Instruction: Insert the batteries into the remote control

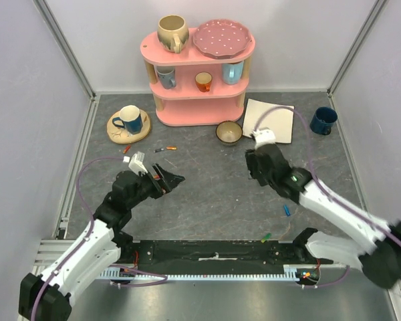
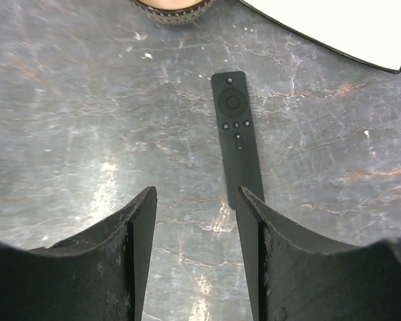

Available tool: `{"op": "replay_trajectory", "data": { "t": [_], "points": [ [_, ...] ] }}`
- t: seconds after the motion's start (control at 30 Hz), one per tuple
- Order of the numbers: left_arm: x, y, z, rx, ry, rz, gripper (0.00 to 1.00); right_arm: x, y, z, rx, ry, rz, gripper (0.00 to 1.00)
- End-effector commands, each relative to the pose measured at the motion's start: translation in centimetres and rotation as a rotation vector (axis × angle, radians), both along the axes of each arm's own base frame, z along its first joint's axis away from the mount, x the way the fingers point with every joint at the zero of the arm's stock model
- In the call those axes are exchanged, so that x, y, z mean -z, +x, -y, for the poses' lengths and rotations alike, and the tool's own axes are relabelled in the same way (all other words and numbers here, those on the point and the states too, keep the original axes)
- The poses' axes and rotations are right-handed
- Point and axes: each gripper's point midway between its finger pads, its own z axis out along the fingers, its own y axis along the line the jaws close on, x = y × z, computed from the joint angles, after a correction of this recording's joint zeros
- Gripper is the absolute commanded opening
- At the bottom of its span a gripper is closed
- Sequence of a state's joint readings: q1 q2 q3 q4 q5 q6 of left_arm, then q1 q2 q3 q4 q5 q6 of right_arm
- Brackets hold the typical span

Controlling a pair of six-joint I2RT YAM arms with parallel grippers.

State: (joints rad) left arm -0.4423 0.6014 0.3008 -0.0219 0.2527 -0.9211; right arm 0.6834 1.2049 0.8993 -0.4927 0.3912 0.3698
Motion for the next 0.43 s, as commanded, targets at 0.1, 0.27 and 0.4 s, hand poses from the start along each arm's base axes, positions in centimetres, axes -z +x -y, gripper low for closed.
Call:
{"op": "replay_trajectory", "data": {
  "t": [0.1, 0.27, 0.4],
  "points": [
    [3.4, 1.6, -1.5, -0.052, 0.229, -0.158, 0.93, -1.1, -2.4, 0.0, 0.014, 0.354, 0.226, 0.72],
    [3.5, 1.7, -1.5, -0.051, 0.241, -0.161, 0.93, -1.3, -2.8, 0.3, 0.026, 0.382, 0.238, 0.82],
    [2.9, 1.9, -2.2, -0.09, 0.25, -0.142, 0.93, -2.4, -3.0, -0.3, 0.021, 0.426, 0.231, 0.98]
  ]
}}
